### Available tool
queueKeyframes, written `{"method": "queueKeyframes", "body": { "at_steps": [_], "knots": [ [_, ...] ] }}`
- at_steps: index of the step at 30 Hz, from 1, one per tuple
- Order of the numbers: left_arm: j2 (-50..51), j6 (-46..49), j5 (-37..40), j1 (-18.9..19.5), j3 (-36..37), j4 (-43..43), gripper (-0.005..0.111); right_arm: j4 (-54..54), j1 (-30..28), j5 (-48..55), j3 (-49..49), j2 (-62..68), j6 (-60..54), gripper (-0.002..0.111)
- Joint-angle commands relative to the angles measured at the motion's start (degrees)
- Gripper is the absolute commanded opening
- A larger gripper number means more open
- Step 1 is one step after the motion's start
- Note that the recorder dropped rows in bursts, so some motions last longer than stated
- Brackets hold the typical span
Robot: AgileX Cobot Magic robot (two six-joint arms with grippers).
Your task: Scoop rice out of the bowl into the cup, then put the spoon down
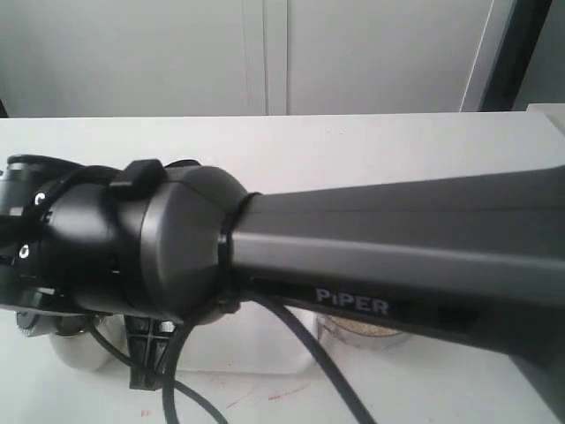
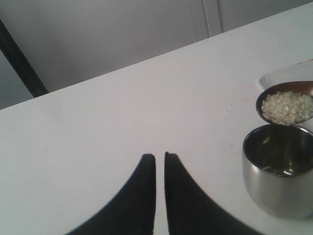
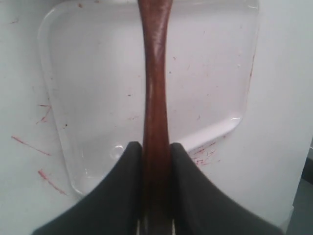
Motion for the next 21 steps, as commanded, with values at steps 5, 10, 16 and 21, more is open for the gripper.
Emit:
{"method": "queueKeyframes", "body": {
  "at_steps": [5, 10, 16, 21],
  "knots": [
    [-0.1, -0.1, -0.3, -0.2, -0.3, -0.6, 0.014, -4.4, 0.1, -0.4, -0.5, 0.3, -0.7, 0.000],
    [-0.1, -0.1, -0.3, -0.2, -0.3, -0.6, 0.014, -4.8, 0.1, -0.4, -0.5, 0.3, -2.6, 0.000],
    [-0.1, -0.1, -0.3, -0.2, -0.3, -0.6, 0.014, -4.9, 0.1, -0.5, -0.5, 0.3, -3.7, 0.000],
    [-0.1, -0.1, -0.3, -0.2, -0.3, -0.6, 0.014, -6.2, 1.0, -1.0, -0.4, 0.3, -4.3, 0.000]
  ]
}}
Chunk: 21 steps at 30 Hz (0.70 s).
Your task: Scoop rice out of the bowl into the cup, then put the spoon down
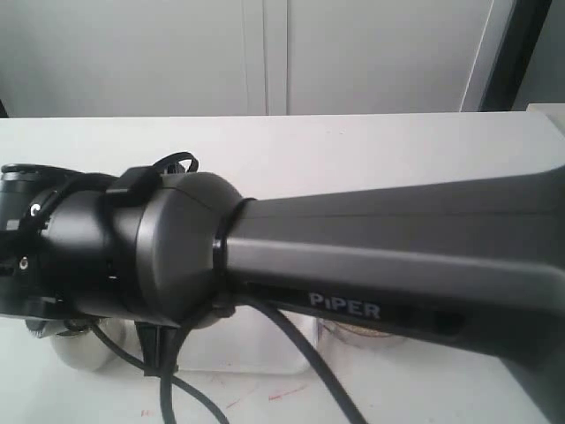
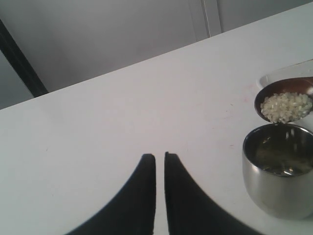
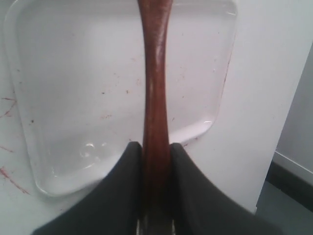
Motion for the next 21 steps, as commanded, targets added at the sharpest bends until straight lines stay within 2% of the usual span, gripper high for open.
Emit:
{"method": "queueKeyframes", "body": {
  "at_steps": [1, 21],
  "knots": [
    [-0.1, -0.1, -0.3, -0.2, -0.3, -0.6, 0.014, -1.6, 1.0, -0.9, -0.4, -0.2, -1.6, 0.000],
    [-0.1, -0.1, -0.3, -0.2, -0.3, -0.6, 0.014, -7.0, 1.3, -1.3, -0.4, -0.2, -1.8, 0.000]
  ]
}}
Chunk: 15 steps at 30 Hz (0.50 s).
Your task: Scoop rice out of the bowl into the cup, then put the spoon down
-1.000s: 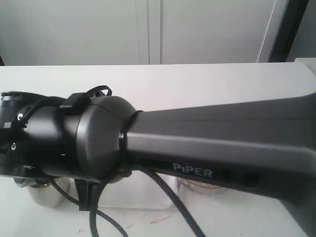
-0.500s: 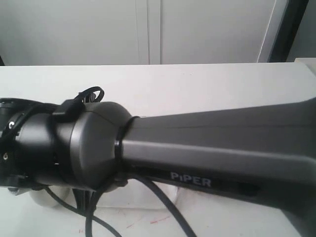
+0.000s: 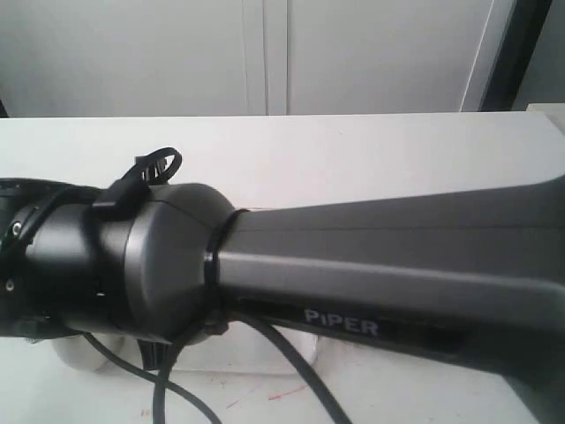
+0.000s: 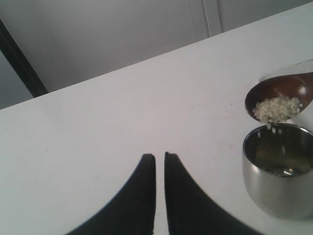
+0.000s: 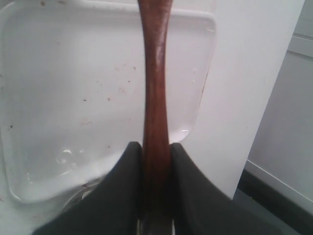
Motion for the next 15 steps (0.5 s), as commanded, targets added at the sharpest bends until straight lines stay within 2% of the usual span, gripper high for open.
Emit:
{"method": "queueKeyframes", "body": {
  "at_steps": [1, 15],
  "knots": [
    [-0.1, -0.1, -0.3, -0.2, -0.3, -0.6, 0.014, -3.2, 0.1, -0.1, -0.4, -0.2, -0.5, 0.000],
    [-0.1, -0.1, -0.3, -0.2, -0.3, -0.6, 0.014, -6.8, 0.1, 0.0, -0.4, -0.2, -0.9, 0.000]
  ]
}}
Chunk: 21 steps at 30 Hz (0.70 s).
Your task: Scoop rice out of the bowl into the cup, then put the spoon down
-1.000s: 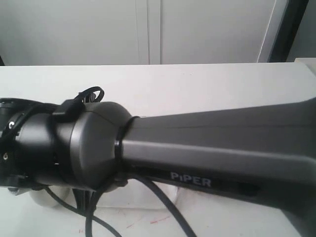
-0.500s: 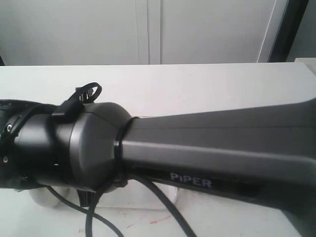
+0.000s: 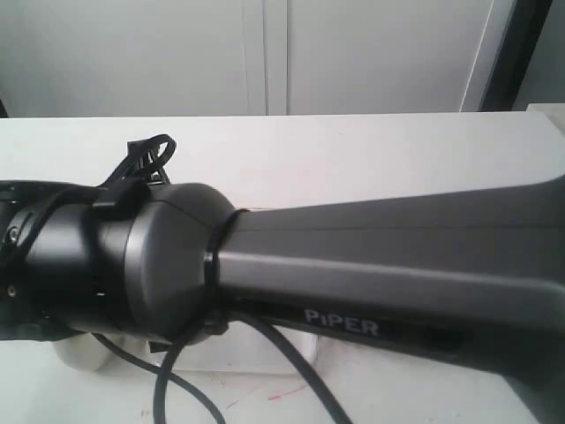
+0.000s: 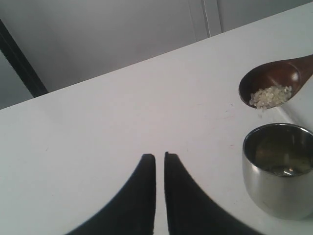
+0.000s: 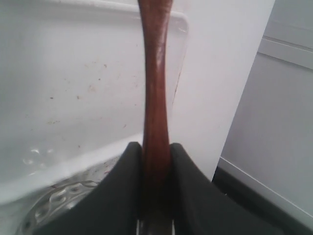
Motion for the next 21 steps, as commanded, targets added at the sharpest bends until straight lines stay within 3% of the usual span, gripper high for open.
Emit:
{"method": "queueKeyframes", "body": {
  "at_steps": [1, 21],
  "knots": [
    [-0.1, -0.1, -0.3, -0.2, -0.3, -0.6, 0.014, -1.8, 0.1, 0.3, -0.4, -0.2, -0.5, 0.000],
    [-0.1, -0.1, -0.3, -0.2, -0.3, -0.6, 0.014, -5.9, 0.1, 1.9, -0.4, -0.2, -2.7, 0.000]
  ]
}}
